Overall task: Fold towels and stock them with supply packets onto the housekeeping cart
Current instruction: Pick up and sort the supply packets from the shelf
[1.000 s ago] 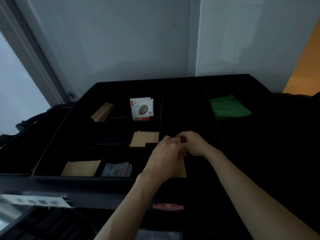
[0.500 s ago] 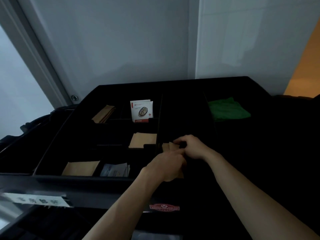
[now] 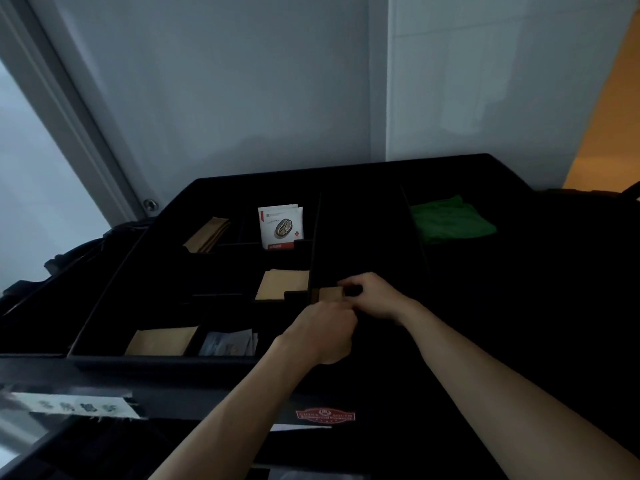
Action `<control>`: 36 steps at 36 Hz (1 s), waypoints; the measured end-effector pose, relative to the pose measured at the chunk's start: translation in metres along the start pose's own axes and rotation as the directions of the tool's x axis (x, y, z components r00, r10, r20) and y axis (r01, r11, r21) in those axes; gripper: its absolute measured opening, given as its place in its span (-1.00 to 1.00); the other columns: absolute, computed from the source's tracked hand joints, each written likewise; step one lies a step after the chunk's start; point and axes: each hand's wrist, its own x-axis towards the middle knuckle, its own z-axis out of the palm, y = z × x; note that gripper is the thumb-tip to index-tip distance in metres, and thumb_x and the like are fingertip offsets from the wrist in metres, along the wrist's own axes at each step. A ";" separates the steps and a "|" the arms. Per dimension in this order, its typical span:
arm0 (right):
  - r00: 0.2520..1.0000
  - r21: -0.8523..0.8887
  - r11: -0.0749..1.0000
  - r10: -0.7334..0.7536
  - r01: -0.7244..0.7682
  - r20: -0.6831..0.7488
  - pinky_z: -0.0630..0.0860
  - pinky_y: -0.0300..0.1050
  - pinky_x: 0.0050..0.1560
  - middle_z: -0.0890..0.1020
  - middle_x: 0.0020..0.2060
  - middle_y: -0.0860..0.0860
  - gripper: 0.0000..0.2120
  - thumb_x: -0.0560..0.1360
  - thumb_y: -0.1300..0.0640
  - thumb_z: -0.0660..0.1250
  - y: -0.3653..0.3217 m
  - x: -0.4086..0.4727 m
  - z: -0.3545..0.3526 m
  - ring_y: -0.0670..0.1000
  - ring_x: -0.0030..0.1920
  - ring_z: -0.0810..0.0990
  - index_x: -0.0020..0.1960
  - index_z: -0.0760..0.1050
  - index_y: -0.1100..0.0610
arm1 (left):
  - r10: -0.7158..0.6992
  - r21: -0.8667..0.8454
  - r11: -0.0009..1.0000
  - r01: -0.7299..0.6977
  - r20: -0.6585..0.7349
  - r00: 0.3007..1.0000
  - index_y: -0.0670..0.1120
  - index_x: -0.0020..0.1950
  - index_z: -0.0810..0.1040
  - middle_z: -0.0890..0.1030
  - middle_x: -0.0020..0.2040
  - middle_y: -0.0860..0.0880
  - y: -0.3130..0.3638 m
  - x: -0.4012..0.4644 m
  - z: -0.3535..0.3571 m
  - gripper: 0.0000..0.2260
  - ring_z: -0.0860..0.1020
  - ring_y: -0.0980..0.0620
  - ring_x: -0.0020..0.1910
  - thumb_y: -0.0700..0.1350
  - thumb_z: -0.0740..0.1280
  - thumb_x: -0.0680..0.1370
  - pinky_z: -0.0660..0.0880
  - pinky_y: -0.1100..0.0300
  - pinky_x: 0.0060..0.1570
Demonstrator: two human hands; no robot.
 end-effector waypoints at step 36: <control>0.895 0.460 0.779 -0.293 0.427 -0.335 0.59 -0.25 -0.14 0.70 -0.15 -0.07 -0.82 0.55 0.26 0.28 -0.188 -0.070 0.135 -0.13 -0.11 0.68 0.03 0.63 0.07 | -0.777 -0.932 0.092 -0.351 -0.288 0.560 -0.11 0.27 0.59 0.69 0.14 -0.07 -0.060 -0.179 -0.022 -0.73 0.64 -0.02 0.17 -0.26 0.26 0.61 0.56 0.01 0.22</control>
